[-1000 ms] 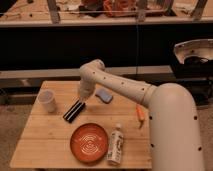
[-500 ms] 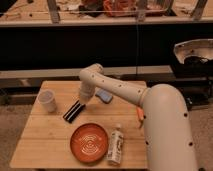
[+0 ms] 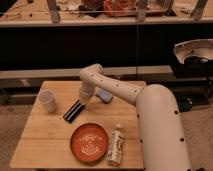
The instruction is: Push the eraser across the table
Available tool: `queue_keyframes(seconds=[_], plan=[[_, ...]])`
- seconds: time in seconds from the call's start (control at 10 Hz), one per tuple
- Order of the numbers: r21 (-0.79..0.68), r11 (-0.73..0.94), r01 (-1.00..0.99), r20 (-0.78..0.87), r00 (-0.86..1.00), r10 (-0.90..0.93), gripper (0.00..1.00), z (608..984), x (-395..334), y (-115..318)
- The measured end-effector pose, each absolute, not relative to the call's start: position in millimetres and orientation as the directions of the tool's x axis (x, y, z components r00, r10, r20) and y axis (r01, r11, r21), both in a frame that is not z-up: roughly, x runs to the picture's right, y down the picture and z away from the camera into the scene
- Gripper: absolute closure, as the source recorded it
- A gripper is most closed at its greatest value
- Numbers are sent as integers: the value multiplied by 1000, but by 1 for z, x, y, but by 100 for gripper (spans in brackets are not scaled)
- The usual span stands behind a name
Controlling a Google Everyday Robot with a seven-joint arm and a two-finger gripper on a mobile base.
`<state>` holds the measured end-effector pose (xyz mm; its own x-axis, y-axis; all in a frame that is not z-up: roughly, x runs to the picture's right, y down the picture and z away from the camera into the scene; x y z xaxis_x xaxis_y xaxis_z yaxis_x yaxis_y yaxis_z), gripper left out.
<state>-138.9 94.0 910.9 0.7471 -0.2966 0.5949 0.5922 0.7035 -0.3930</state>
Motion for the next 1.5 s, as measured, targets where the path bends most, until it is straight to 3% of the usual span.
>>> queue_keyframes(seconds=[1.5], plan=[[-419,652,632,611,727,-312,98,917,-151,104]])
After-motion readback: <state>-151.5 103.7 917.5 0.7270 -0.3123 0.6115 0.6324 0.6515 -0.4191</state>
